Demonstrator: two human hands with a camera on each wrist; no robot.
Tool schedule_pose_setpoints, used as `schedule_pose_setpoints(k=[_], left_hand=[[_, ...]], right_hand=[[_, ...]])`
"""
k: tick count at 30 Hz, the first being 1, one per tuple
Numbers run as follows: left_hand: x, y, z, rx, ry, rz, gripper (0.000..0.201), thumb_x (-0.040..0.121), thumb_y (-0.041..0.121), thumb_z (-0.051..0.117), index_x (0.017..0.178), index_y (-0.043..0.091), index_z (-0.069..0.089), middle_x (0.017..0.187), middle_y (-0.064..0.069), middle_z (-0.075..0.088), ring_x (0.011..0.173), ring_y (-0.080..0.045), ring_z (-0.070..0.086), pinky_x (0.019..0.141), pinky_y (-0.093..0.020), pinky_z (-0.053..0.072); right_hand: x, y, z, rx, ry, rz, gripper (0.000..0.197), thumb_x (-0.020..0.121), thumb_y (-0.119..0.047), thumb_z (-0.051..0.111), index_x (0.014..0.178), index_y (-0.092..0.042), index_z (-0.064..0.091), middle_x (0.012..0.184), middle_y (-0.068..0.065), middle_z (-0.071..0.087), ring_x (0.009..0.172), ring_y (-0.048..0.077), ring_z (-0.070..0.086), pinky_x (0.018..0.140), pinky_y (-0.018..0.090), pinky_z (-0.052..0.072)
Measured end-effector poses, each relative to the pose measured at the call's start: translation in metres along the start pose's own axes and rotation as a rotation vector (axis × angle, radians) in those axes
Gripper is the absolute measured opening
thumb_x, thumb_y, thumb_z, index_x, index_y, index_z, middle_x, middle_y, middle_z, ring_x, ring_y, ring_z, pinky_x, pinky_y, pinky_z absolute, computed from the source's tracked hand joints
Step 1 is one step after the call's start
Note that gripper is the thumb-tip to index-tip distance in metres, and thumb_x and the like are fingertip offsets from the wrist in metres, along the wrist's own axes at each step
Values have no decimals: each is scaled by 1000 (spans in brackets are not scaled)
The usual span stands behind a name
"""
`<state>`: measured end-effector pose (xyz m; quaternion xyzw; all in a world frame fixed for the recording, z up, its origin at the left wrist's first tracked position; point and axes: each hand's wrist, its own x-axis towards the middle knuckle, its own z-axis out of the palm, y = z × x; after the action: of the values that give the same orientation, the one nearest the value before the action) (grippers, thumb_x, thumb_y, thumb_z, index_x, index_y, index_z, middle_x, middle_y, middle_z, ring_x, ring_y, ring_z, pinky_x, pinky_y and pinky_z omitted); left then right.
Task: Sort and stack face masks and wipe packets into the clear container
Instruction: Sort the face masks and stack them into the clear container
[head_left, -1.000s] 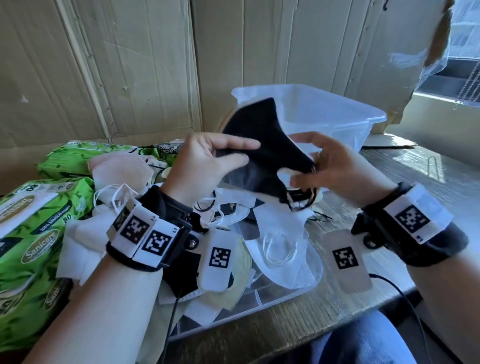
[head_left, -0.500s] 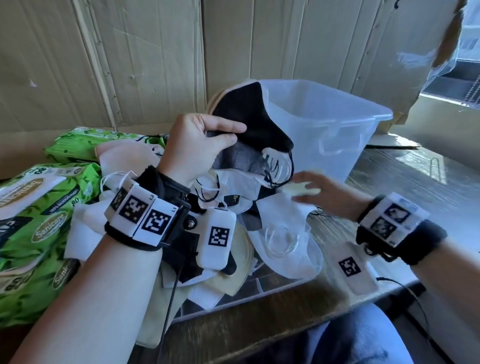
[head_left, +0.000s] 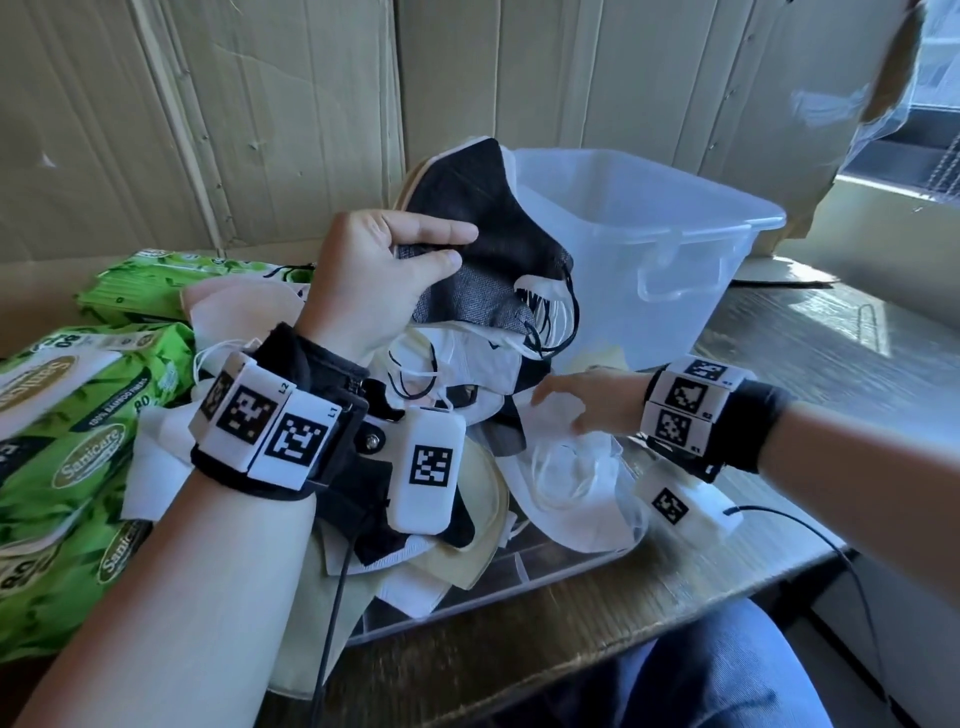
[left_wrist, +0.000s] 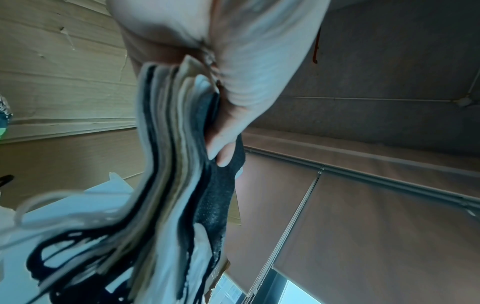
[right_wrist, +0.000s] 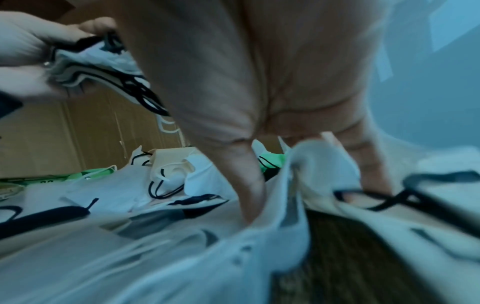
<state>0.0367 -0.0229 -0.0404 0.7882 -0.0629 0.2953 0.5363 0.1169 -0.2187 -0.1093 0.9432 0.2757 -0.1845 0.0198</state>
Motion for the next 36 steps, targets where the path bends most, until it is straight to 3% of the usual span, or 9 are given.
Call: schedule_pose_setpoints(k=[4,8,11,14,17,21,27,30,36], left_hand=[[1,0,-2,3,5,6,28,80,4,68,82,32,70,88,19,67,93,6,62,96,-19,45],[2,0,-4,15,13,10,29,80,4,68,81,33,69,86,20,66,86,11,61,89,-11,43],[1,1,-4,21,10,15,29,81,4,68,82,33,69,86,21,66,84,11,61,88,-10,44],[1,1,-2,33,8,21,28,81,5,68,83,33,69,86,20,66,85,11,61,86,-8,43],[0,1,1,50,1,20,28,81,6,68,83,34,69,87,19,66,84,12,61,84,-6,42],[-2,2,4,70,-6,24,28,81,6,68,85,34,69,86,17,67,81,10,61,82,-7,43],[-3,2,6,83,-29,25,29,81,6,68,83,35,69,89,15,68,83,9,62,83,-8,44],[-2,-1,5,89,-35,18,30,80,8,69,80,38,70,89,13,71,82,-8,63,83,-20,47],[-3,-8,5,145,-66,-21,32,84,8,65,76,39,70,78,-6,74,73,-19,51,73,-30,35]], right_hand=[[1,9,-11,70,182,44,40,88,4,47,118,-22,53,96,12,53,62,19,44,48,24,34],[-18,4,-23,63,428,-103,43,84,9,46,112,-19,62,102,8,50,96,22,48,75,27,34],[-49,-12,-12,74,558,-338,48,79,17,48,107,-16,68,97,0,45,89,11,45,76,16,34],[-71,-22,13,-110,364,-514,44,77,15,49,102,-16,68,95,2,54,84,13,54,70,10,33],[-82,-31,36,-179,127,-380,28,94,-26,48,118,-17,56,117,2,45,109,19,42,94,28,37],[-82,-34,44,-183,65,-267,45,88,-45,53,115,-9,54,116,3,39,107,20,42,94,35,40],[-74,-41,41,-192,16,-258,32,87,-16,57,115,0,54,118,14,47,104,29,52,89,38,44],[-73,-38,36,-218,86,-286,27,84,1,49,108,0,61,112,13,56,96,26,56,82,34,46],[-82,-18,8,184,223,-270,30,77,-2,60,102,-15,68,93,4,67,79,16,54,67,15,39]])
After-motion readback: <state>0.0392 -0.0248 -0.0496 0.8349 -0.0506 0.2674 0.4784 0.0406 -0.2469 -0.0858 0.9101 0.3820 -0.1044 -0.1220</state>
